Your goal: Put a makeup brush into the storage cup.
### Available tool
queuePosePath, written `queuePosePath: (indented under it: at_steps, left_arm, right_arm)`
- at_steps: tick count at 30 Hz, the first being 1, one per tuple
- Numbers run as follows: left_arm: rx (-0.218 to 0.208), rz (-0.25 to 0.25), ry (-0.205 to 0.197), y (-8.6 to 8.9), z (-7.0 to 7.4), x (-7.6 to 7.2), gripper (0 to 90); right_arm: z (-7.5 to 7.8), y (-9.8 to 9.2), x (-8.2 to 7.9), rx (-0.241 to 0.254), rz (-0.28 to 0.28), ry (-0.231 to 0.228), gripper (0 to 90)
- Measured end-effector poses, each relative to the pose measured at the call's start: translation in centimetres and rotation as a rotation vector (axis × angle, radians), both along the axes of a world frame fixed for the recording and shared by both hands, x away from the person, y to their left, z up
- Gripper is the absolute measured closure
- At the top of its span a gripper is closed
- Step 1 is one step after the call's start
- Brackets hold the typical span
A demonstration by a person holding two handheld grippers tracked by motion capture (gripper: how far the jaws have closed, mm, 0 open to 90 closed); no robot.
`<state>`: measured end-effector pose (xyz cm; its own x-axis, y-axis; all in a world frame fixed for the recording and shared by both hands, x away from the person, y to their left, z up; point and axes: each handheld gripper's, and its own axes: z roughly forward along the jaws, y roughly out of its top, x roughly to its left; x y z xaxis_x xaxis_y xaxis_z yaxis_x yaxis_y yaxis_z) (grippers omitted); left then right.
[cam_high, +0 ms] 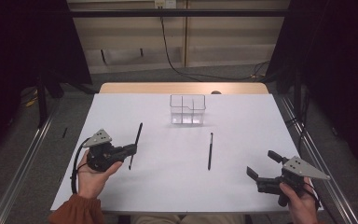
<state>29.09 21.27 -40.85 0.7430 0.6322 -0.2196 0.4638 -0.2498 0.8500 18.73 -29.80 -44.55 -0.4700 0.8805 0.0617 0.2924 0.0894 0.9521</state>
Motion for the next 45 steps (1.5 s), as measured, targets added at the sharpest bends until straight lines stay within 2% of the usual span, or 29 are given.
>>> queuePosePath:
  at_steps: [8, 15, 23, 33, 40, 43, 45]
  left_arm:
    - [-0.027, -0.064, -0.019, -0.9, 0.3, 0.1, 84.6]
    - [-0.027, -0.114, -0.025, -2.5, 0.8, 0.5, 84.6]
    - [-0.014, -0.205, -0.002, -4.7, 1.1, 0.6, 84.6]
    - [-0.014, -0.252, 0.034, -6.2, 1.3, 0.9, 84.6]
    - [0.014, -0.296, 0.043, -7.3, 1.6, 0.9, 84.6]
    - [0.016, -0.31, 0.061, -7.7, 1.6, 0.9, 84.6]
    - [0.036, -0.324, 0.07, -8.1, 1.7, 0.8, 84.5]
  right_arm:
    - [0.0, 0.1, 0.0, -0.003, 0.003, 0.007, 0.0]
    - [0.0, 0.1, 0.0, -0.003, 0.007, 0.006, 0.0]
    - [0.0, 0.1, 0.1, -0.006, 0.015, 0.001, 0.0]
    - [0.0, 0.2, 0.1, -0.002, 0.026, 0.003, 0.0]
    - [0.1, 0.7, 0.2, -0.001, 0.048, -0.003, 0.0]
    - [0.2, 1.0, 0.3, 0.001, 0.056, -0.006, 0.0]
    - [0.3, 1.2, 0.4, 0.002, 0.067, -0.006, 0.0]
